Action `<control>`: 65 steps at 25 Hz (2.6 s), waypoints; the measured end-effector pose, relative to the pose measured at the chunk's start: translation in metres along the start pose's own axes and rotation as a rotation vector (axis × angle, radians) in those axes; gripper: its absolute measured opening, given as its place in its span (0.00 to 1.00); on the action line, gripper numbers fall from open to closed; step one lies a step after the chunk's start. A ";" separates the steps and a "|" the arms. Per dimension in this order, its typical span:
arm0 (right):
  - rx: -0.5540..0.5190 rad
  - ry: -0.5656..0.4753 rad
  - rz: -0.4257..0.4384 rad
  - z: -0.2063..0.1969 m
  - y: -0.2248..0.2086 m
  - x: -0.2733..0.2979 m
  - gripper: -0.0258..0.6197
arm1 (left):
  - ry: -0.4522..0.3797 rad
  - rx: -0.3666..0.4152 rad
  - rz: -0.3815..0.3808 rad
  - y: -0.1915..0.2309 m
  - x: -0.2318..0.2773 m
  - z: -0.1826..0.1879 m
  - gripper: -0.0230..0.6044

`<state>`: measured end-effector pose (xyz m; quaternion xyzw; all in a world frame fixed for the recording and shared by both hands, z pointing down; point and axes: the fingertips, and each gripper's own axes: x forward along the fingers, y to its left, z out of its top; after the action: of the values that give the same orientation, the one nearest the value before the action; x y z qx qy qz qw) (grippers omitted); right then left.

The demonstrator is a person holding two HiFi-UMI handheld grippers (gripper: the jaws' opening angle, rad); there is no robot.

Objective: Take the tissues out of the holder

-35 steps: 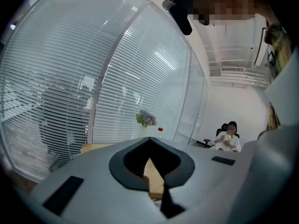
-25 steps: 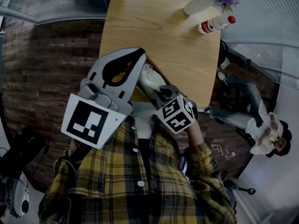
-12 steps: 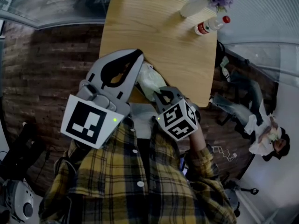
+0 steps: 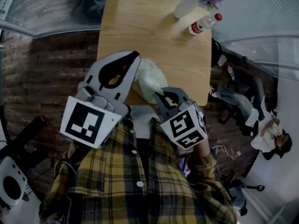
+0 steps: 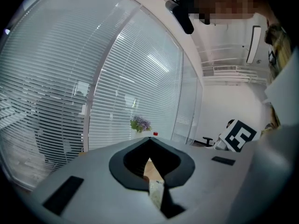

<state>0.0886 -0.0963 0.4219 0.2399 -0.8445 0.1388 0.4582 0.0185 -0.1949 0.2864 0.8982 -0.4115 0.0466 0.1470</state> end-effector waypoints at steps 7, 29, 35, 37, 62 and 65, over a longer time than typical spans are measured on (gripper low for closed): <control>0.055 -0.085 -0.055 0.019 -0.013 -0.028 0.06 | -0.003 0.020 -0.026 -0.008 0.000 0.005 0.05; 0.372 -0.552 -0.304 0.081 -0.075 -0.113 0.06 | 0.018 0.043 -0.110 -0.038 0.019 0.006 0.05; 0.394 -0.646 -0.331 0.086 -0.077 -0.132 0.06 | 0.017 0.049 -0.118 -0.043 0.020 0.008 0.05; 0.404 -0.662 -0.338 0.087 -0.078 -0.135 0.06 | 0.016 0.050 -0.118 -0.043 0.020 0.009 0.05; 0.434 -0.671 -0.334 0.082 -0.076 -0.136 0.06 | 0.019 0.060 -0.143 -0.055 0.021 0.009 0.05; 0.436 -0.670 -0.332 0.082 -0.076 -0.137 0.06 | 0.022 0.058 -0.142 -0.055 0.021 0.009 0.05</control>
<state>0.1345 -0.1601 0.2638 0.4955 -0.8475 0.1526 0.1137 0.0731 -0.1787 0.2696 0.9285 -0.3435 0.0579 0.1282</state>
